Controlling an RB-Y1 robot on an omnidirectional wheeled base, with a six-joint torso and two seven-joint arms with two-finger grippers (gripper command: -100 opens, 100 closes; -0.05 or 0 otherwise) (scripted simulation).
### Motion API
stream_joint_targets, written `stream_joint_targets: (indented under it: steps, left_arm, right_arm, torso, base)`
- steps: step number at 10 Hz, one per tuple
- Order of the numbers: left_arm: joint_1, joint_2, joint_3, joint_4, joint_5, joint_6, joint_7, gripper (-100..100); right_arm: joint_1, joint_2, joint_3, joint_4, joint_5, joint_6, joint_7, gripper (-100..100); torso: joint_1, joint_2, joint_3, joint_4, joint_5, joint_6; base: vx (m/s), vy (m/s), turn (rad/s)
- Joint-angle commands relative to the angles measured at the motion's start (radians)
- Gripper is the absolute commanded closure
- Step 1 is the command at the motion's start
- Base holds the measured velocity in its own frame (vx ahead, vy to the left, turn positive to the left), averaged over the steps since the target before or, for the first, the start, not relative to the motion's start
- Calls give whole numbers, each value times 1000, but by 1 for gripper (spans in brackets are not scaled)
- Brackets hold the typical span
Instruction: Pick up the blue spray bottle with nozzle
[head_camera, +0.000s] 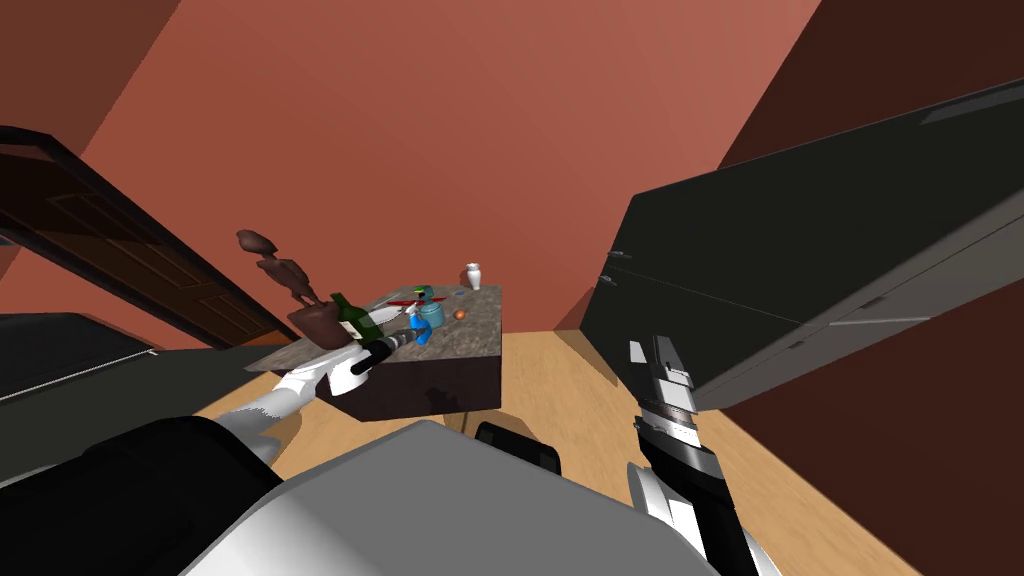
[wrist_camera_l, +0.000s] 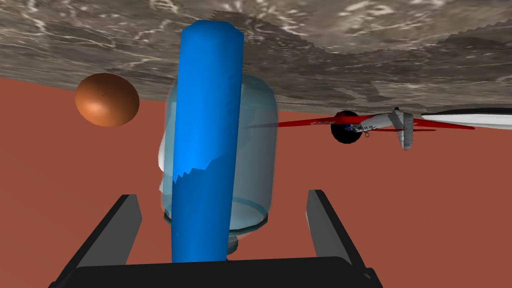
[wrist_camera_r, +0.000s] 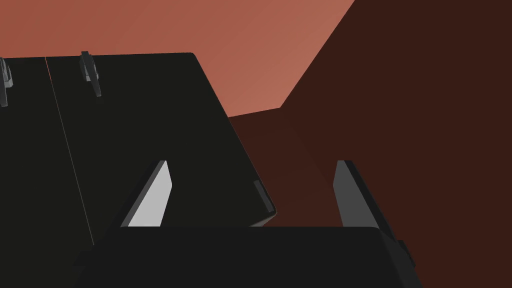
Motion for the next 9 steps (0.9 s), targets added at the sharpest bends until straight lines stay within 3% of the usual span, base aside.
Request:
stream_joint_targets:
  steps: [1, 2, 3, 5, 6, 9]
  left_arm:
    - [-33, -6, -9, 38, -3, -4, -3, -100]
    - [-68, -9, -54, 71, -26, -25, 28, -100]
    - [-98, -9, -77, 104, -26, -25, 28, -100]
    - [-155, -9, -77, 164, -26, -25, 28, -100]
    - [-195, -13, -131, 202, -49, -46, 59, -100]
    - [-276, -13, -145, 276, -49, -46, 59, -100]
  right_arm:
    - [0, 0, 0, 0, 0, 0, 0, 0]
    - [0, 0, 0, 0, 0, 0, 0, 0]
    - [0, 0, 0, 0, 0, 0, 0, 0]
    - [0, 0, 0, 0, 0, 0, 0, 0]
    - [0, 0, 0, 0, 0, 0, 0, 0]
    - [0, 0, 0, 0, 0, 0, 0, 0]
  torso:
    - [0, 0, 0, 0, 0, 0]
    - [0, -2, -1, 0, 0, 0]
    - [-1, 2, 1, 0, 0, 1]
    - [0, 3, 1, 1, 0, 0]
    - [1, 0, 0, 0, 0, 0]
    - [0, 0, -1, -1, 2, 2]
  base:
    - [0, 0, 0]
    - [-84, -19, -140]
    - [-115, -18, -98]
    - [-48, 5, 12]
    - [-85, 23, -91]
    - [-65, -7, -41]
